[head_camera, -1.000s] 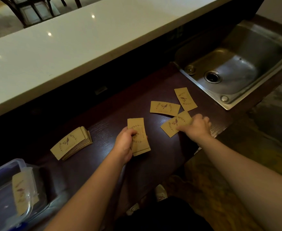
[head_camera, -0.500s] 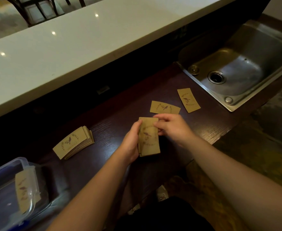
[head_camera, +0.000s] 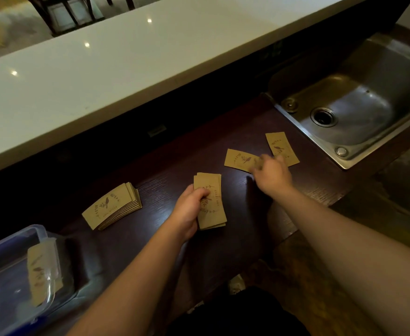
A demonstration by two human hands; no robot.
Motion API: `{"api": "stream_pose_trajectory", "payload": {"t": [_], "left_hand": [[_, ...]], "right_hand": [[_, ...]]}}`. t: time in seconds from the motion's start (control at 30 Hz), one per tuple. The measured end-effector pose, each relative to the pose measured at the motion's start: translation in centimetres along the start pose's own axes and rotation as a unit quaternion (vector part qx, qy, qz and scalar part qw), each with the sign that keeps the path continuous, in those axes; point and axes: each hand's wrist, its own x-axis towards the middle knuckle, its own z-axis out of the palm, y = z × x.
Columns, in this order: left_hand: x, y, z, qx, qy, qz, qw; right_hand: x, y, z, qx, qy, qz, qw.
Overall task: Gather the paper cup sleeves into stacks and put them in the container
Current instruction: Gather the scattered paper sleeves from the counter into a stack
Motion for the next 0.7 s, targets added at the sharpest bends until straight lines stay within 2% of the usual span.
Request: {"api": "stream_pose_trajectory", "payload": {"t": [0.1,0.17,0.3,0.37,0.43,0.53,0.57,0.6,0.63,0.7], "left_hand": [[0.0,-0.1,-0.4,-0.005,0.002,-0.005,1.000],[0.0,-0.2,-0.6,-0.015,0.005,-0.015,1.000],[0.0,-0.2,-0.7,-0.039,0.016,-0.033,0.999],[0.0,-0.2,-0.8,-0.051,0.022,-0.039,0.998],[-0.1,-0.1,-0.9,-0.061,0.024,-0.045,0.997],[-0.1,-0.1,-1.1,-0.069,0.026,-0.058,0.996],[-0.2,-0.2,-1.1,-0.075,0.029,-0.064,0.995],[-0.3,-0.2,-1.0,-0.079,0.032,-0.071,0.994],[-0.3,-0.3,-1.0,-0.080,0.032,-0.077,0.993],[-0.2,-0.4,-0.8,-0.073,0.022,-0.082,0.994]], "right_hand": [[0.4,1.2,-0.1,-0.053,-0.063,0.031,0.996],[0.3,1.4,-0.1,-0.040,-0.063,0.030,0.997],[0.5,1.4,-0.7,0.055,-0.038,0.044,0.997],[0.4,1.3,-1.0,0.164,-0.028,0.027,0.986],[0.0,0.8,-1.5,0.347,-0.041,0.049,0.936],[-0.4,-0.1,-3.2,0.589,-0.074,0.088,0.800],[-0.4,-0.4,-3.7,0.621,-0.085,0.083,0.775],[-0.6,-0.6,-4.2,0.630,-0.099,0.068,0.767],[-0.8,-0.8,-4.6,0.619,-0.115,0.045,0.776],[-1.4,-1.5,-4.7,0.549,-0.151,-0.010,0.822]]}}
